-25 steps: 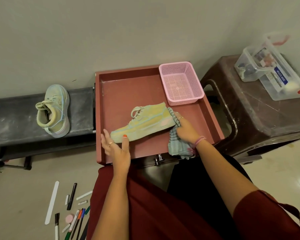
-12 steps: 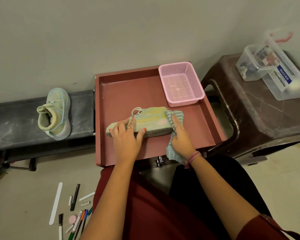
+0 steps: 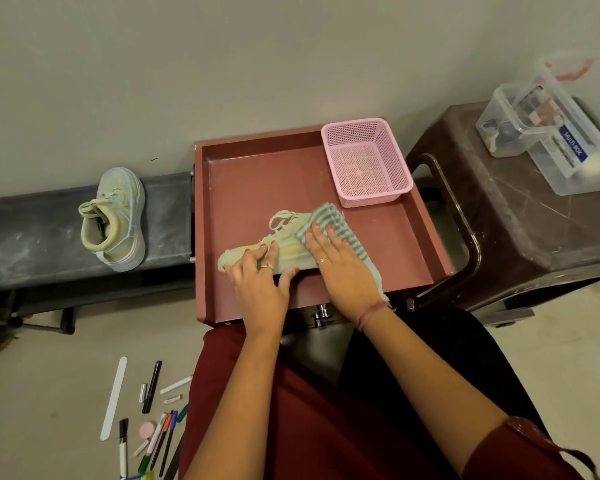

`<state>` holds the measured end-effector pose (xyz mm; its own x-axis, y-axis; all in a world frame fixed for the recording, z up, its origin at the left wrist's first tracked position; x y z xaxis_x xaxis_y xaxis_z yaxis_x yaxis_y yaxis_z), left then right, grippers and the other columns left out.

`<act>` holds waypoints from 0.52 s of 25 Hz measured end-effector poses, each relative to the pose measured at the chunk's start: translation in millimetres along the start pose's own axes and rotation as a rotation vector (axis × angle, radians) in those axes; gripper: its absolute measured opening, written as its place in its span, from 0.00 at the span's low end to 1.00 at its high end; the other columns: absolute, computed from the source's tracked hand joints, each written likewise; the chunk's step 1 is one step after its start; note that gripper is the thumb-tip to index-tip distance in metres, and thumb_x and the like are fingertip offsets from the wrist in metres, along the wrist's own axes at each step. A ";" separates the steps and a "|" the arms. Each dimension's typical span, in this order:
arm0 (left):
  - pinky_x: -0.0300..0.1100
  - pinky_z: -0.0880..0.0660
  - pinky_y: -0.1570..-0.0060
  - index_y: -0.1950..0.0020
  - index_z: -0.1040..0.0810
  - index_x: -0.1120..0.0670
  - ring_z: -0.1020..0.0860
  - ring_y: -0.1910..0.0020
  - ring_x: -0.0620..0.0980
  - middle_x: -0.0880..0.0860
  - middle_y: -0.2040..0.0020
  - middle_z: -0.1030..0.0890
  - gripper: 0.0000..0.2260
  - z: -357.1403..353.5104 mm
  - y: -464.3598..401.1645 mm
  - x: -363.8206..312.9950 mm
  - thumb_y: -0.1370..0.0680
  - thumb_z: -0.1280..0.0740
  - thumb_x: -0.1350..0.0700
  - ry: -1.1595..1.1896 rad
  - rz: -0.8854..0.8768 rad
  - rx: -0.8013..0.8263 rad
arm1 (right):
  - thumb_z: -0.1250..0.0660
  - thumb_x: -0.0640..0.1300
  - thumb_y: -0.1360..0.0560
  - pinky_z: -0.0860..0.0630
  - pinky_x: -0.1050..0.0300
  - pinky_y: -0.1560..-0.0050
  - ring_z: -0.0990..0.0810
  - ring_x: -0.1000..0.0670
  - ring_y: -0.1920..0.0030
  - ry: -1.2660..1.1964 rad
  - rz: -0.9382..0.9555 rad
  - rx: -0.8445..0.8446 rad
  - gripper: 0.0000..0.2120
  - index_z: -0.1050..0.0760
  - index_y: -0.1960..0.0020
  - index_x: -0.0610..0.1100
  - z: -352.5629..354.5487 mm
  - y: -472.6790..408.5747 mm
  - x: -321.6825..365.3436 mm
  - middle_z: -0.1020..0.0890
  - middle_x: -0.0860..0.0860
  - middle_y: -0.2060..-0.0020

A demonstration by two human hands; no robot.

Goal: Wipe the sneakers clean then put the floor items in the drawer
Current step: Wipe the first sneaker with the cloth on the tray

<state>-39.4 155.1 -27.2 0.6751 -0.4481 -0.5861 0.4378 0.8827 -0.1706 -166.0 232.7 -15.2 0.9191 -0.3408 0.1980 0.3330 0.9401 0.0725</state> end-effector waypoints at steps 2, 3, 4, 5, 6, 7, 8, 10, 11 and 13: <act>0.48 0.30 0.41 0.34 0.23 0.55 0.32 0.42 0.58 0.53 0.42 0.24 0.25 -1.1 -0.7 0.4 0.29 0.25 0.50 0.007 0.007 0.009 | 0.48 0.32 0.22 0.46 0.46 0.25 0.51 0.44 0.23 -0.023 -0.098 0.045 0.30 0.51 0.23 0.43 9.7 -23.0 0.9 0.48 0.46 0.23; 0.49 0.30 0.42 0.34 0.23 0.55 0.32 0.42 0.57 0.53 0.42 0.24 0.25 -1.3 1.5 0.7 0.29 0.25 0.50 0.006 0.002 0.013 | 0.48 0.33 0.22 0.48 0.46 0.25 0.52 0.44 0.23 -0.010 -0.131 0.060 0.29 0.51 0.23 0.43 15.8 -36.3 2.2 0.48 0.47 0.23; 0.50 0.29 0.42 0.34 0.23 0.54 0.32 0.42 0.57 0.53 0.42 0.24 0.25 -1.1 3.8 1.5 0.29 0.25 0.50 0.000 -0.008 0.014 | 0.49 0.34 0.21 0.50 0.46 0.25 0.52 0.44 0.23 0.005 -0.158 0.069 0.28 0.50 0.23 0.42 22.4 -47.8 4.5 0.48 0.47 0.23; 0.50 0.28 0.42 0.34 0.23 0.54 0.33 0.43 0.56 0.53 0.42 0.24 0.24 -0.9 4.5 2.5 0.29 0.26 0.50 -0.010 -0.015 0.013 | 0.50 0.34 0.21 0.51 0.46 0.24 0.51 0.44 0.23 0.017 -0.182 0.073 0.27 0.50 0.23 0.42 25.6 -55.6 7.0 0.47 0.46 0.23; 0.51 0.27 0.42 0.34 0.23 0.53 0.33 0.43 0.56 0.53 0.42 0.24 0.24 -1.7 3.5 3.8 0.29 0.26 0.50 -0.022 -0.012 0.016 | 0.50 0.35 0.20 0.51 0.46 0.24 0.52 0.43 0.23 0.035 -0.204 0.079 0.27 0.51 0.23 0.41 26.0 -57.6 10.7 0.48 0.46 0.23; 0.53 0.27 0.42 0.34 0.23 0.53 0.33 0.42 0.56 0.53 0.42 0.24 0.24 -2.0 1.6 4.3 0.28 0.26 0.50 -0.033 0.000 0.023 | 0.51 0.36 0.20 0.52 0.46 0.24 0.53 0.42 0.23 0.050 -0.224 0.089 0.27 0.53 0.23 0.41 25.2 -54.4 16.8 0.49 0.45 0.23; 0.54 0.28 0.41 0.34 0.23 0.53 0.33 0.42 0.56 0.53 0.42 0.24 0.24 -2.4 0.4 3.9 0.28 0.26 0.51 -0.037 0.012 0.031 | 0.50 0.37 0.20 0.53 0.46 0.25 0.55 0.42 0.23 0.061 -0.230 0.090 0.27 0.56 0.23 0.40 19.9 -45.0 25.3 0.52 0.44 0.23; 0.56 0.28 0.41 0.35 0.22 0.53 0.32 0.43 0.58 0.54 0.42 0.23 0.22 -1.3 2.5 3.9 0.28 0.26 0.53 -0.031 0.000 0.023 | 0.48 0.39 0.20 0.52 0.48 0.24 0.56 0.42 0.23 0.046 -0.194 0.013 0.30 0.59 0.23 0.39 4.4 -17.9 44.2 0.54 0.43 0.23; 0.56 0.27 0.42 0.35 0.22 0.54 0.31 0.43 0.58 0.54 0.43 0.23 0.22 -1.0 6.2 4.4 0.29 0.25 0.54 -0.030 -0.020 0.010 | 0.47 0.39 0.21 0.49 0.48 0.24 0.55 0.42 0.23 0.043 -0.153 -0.021 0.30 0.58 0.23 0.39 -1.3 -4.4 47.4 0.53 0.43 0.23; 0.51 0.25 0.44 0.36 0.21 0.54 0.33 0.44 0.55 0.54 0.44 0.23 0.22 -0.1 16.1 9.9 0.29 0.25 0.53 -0.041 -0.048 -0.004 | 0.50 0.38 0.23 0.44 0.47 0.26 0.52 0.42 0.23 0.053 -0.051 -0.027 0.29 0.55 0.23 0.39 -8.5 10.0 39.7 0.50 0.43 0.23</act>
<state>-25.8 164.9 -35.9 0.6772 -0.4953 -0.5441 0.4682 0.8606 -0.2006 -124.4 228.6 -14.9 0.9103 -0.3885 0.1429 0.3847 0.9214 0.0547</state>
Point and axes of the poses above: each hand's wrist, its own y-axis away from the middle knuckle, its own z-axis out of the back of the hand, x = y × z, the point moved 1 cm from there along -y, towards the middle knuckle
